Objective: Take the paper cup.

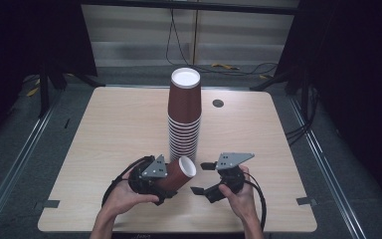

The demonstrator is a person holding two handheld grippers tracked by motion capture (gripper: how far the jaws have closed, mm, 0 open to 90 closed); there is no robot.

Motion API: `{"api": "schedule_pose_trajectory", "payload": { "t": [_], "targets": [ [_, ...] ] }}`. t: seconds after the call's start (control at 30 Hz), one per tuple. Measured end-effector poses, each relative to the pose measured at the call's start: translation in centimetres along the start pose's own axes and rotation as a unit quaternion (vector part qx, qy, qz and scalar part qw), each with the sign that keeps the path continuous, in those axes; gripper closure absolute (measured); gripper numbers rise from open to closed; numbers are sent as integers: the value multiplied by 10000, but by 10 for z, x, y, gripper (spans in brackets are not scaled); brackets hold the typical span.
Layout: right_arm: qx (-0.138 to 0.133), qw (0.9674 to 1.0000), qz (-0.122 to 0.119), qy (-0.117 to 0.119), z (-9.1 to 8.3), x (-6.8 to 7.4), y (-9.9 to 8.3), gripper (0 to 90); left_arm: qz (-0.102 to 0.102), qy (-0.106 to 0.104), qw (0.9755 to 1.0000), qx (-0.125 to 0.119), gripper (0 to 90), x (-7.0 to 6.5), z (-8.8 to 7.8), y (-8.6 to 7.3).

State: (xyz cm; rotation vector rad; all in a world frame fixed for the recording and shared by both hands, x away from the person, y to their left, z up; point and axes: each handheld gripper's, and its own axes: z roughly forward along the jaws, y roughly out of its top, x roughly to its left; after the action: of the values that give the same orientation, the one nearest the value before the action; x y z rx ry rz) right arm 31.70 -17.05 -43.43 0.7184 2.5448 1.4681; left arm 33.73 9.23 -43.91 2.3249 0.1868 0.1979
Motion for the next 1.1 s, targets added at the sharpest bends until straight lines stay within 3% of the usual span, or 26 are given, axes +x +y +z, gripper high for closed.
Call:
{"api": "schedule_pose_trajectory", "payload": {
  "t": [0.17,0.27,0.47,0.6,0.93,1.1],
  "targets": [
    [337,9993,-124,-66,5,1,3,141,87,-206,9997,128,141,-2,2,4],
    [533,9983,-218,-53,7,2,5,142,173,-117,9992,340,141,-2,4,6],
    [767,9964,-368,45,10,3,10,165,303,-171,9977,573,140,-1,4,9],
    [891,9954,-352,66,12,2,11,191,359,-273,9960,771,143,0,7,10],
    [1250,9908,-415,296,17,1,16,169,531,-209,9926,1076,145,-4,12,14],
    [1484,9868,-509,409,25,-1,19,165,663,-268,9894,1264,145,-5,15,15]
  ]
}}
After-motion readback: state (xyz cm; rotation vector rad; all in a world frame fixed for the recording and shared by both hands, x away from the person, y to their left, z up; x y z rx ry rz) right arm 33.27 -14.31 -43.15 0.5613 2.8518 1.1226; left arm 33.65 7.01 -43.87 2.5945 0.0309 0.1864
